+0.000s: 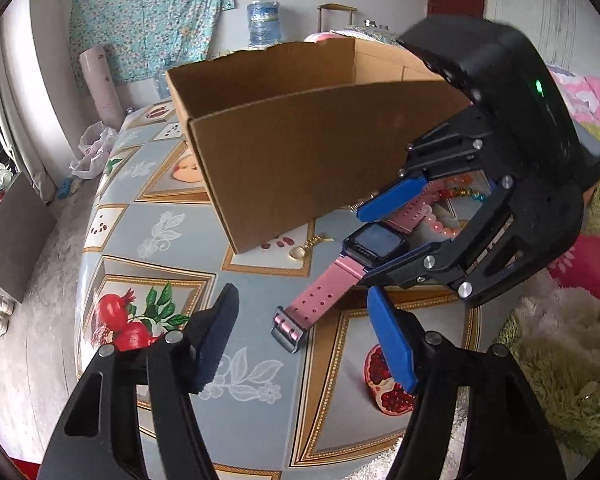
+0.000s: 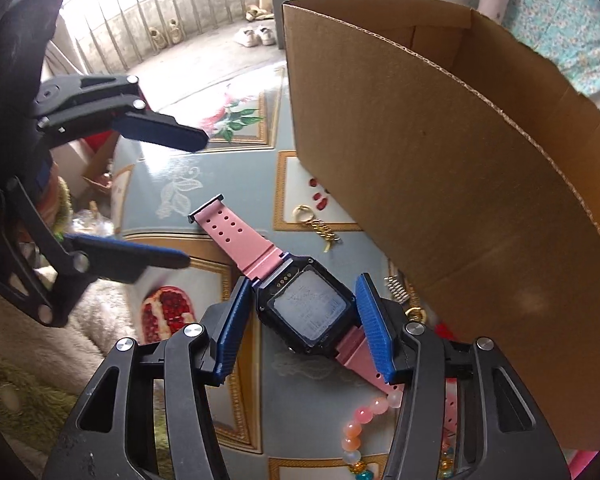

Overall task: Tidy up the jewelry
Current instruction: 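Reach the right gripper to the pink-strapped watch and grasp its strap, then lift the watch with the right gripper and lower it into the cardboard box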

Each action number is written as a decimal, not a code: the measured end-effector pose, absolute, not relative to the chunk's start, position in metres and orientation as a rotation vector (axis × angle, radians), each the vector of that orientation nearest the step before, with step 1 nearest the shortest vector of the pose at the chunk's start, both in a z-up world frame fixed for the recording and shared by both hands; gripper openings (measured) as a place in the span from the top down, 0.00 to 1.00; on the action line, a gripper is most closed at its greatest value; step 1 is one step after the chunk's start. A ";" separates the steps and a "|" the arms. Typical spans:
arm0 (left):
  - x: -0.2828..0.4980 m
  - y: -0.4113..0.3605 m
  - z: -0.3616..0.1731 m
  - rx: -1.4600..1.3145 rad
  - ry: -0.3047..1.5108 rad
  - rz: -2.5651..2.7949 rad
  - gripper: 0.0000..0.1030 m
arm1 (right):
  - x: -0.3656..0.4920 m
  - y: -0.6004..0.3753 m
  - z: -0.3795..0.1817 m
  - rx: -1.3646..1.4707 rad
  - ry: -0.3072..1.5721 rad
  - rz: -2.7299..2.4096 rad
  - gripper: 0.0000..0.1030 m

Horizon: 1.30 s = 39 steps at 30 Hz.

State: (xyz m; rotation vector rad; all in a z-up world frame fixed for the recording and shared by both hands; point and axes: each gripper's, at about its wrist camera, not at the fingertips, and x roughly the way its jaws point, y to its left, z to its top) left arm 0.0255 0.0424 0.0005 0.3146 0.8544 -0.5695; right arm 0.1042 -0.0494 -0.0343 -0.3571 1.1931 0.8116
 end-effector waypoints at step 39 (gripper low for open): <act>0.076 0.057 -0.027 0.219 1.026 -0.460 0.92 | 0.096 -0.093 -0.042 -0.302 1.200 0.720 0.60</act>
